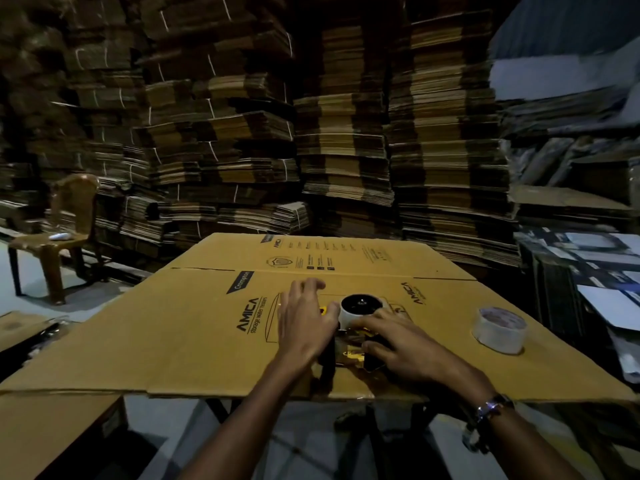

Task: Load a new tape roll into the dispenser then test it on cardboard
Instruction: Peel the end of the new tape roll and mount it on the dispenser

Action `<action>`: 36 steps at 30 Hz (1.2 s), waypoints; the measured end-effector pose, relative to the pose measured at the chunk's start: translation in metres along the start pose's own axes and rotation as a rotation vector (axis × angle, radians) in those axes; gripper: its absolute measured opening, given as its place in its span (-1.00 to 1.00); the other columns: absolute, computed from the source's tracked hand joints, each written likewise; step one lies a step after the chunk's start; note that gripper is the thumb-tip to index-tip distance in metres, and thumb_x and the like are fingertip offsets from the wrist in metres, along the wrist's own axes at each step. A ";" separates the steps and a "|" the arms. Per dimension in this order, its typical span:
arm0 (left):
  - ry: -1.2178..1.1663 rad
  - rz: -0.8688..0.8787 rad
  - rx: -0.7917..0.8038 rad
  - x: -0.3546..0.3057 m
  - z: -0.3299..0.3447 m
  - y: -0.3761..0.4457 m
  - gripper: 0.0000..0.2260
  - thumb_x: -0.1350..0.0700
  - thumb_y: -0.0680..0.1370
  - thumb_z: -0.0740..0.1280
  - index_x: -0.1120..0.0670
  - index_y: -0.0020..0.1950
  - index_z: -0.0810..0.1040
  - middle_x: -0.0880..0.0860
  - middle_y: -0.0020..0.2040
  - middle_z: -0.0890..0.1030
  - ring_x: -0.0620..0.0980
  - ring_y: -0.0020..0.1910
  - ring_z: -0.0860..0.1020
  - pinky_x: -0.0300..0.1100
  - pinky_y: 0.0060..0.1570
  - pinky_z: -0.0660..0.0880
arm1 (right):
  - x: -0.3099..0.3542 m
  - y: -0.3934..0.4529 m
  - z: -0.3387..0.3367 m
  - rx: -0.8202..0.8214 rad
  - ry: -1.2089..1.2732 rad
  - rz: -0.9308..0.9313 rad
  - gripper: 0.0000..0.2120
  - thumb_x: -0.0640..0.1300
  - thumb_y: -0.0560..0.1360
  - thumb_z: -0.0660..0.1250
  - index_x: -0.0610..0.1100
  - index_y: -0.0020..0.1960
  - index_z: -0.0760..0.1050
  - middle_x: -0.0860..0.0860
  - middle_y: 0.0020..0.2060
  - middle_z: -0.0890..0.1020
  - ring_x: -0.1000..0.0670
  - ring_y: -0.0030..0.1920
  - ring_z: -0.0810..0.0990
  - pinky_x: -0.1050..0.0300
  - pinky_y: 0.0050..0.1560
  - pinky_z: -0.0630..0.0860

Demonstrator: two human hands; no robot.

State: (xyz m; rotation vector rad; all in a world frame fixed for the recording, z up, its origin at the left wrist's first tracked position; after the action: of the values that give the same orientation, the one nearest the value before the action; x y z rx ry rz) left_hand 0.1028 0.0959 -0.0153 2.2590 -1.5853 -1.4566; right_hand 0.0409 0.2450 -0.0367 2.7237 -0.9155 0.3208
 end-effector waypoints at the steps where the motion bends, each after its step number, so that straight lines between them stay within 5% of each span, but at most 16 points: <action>1: 0.041 -0.004 0.098 0.001 0.008 0.010 -0.63 -0.03 0.60 0.32 -0.01 0.39 0.42 0.01 0.35 0.44 -0.02 0.31 0.33 -0.05 0.31 0.34 | 0.000 0.001 0.002 0.017 -0.001 0.001 -0.57 0.04 0.64 0.22 0.28 0.47 0.27 0.11 0.26 0.44 0.04 0.24 0.34 0.00 0.29 0.37; 5: 0.049 -0.059 0.413 0.007 0.039 0.021 -0.53 0.00 0.61 0.25 0.04 0.52 0.32 0.09 0.40 0.48 0.12 0.43 0.33 0.18 0.39 0.36 | 0.001 0.000 0.002 0.062 0.017 -0.010 -0.59 0.01 0.66 0.20 0.35 0.43 0.26 0.08 0.26 0.42 0.01 0.25 0.33 -0.04 0.31 0.36; 7: 0.022 -0.106 0.449 0.014 0.044 0.018 -0.46 -0.07 0.55 0.18 0.05 0.53 0.32 0.16 0.40 0.49 0.18 0.40 0.39 0.21 0.35 0.42 | 0.004 -0.001 0.001 0.066 0.045 -0.031 -0.63 -0.04 0.66 0.21 0.35 0.37 0.33 0.08 0.26 0.41 0.02 0.27 0.34 -0.03 0.31 0.37; 12: -0.015 -0.113 0.450 0.024 0.049 0.023 -0.52 0.02 0.63 0.21 0.11 0.55 0.30 0.25 0.41 0.48 0.23 0.37 0.46 0.18 0.30 0.50 | 0.010 -0.005 -0.007 0.064 0.186 -0.053 -0.67 -0.06 0.65 0.21 0.41 0.15 0.45 0.16 0.21 0.39 0.08 0.26 0.34 0.02 0.30 0.38; 16: -0.022 -0.110 0.430 0.025 0.050 0.025 -0.53 0.01 0.64 0.22 0.11 0.54 0.31 0.26 0.37 0.50 0.23 0.30 0.51 0.16 0.26 0.53 | -0.011 0.005 -0.036 -0.173 0.542 0.052 -0.75 -0.08 0.67 0.19 0.22 0.24 0.50 0.07 0.26 0.46 0.05 0.32 0.43 0.21 0.10 0.42; 24: 0.004 -0.052 0.402 0.023 0.048 0.026 -0.58 0.05 0.65 0.24 0.07 0.51 0.32 0.21 0.33 0.53 0.16 0.21 0.56 0.11 0.18 0.59 | -0.035 0.057 -0.016 -0.071 0.251 0.252 -0.63 -0.04 0.66 0.21 -0.05 0.45 0.41 -0.07 0.39 0.42 -0.07 0.35 0.44 0.07 0.27 0.41; 30: 0.335 0.258 0.135 -0.007 0.029 0.012 -0.75 -0.05 0.65 0.25 0.00 0.27 0.52 0.02 0.38 0.43 0.03 0.39 0.29 0.00 0.32 0.42 | -0.040 0.058 -0.009 -0.096 0.182 0.268 -0.64 -0.05 0.64 0.22 -0.06 0.42 0.44 -0.02 0.31 0.45 -0.07 0.31 0.47 -0.09 0.36 0.44; 36: 0.596 0.192 0.256 -0.013 0.039 -0.004 -0.66 -0.14 0.65 0.20 0.02 0.21 0.63 0.04 0.52 0.31 0.11 0.56 0.12 0.36 0.48 0.10 | -0.040 0.056 -0.009 -0.111 0.187 0.264 -0.64 -0.07 0.65 0.21 -0.06 0.42 0.44 -0.02 0.32 0.43 -0.09 0.32 0.47 -0.11 0.36 0.44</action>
State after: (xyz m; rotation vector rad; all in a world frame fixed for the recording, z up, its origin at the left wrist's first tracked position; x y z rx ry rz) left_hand 0.0787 0.1257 -0.0305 2.2696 -1.7706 -0.4817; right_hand -0.0259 0.2268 -0.0308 2.4251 -1.2005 0.5464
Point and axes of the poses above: each hand's wrist, its own y-axis towards the middle knuckle, its own z-axis out of the palm, x = y × z, the point moved 8 cm from there along y, towards the middle knuckle
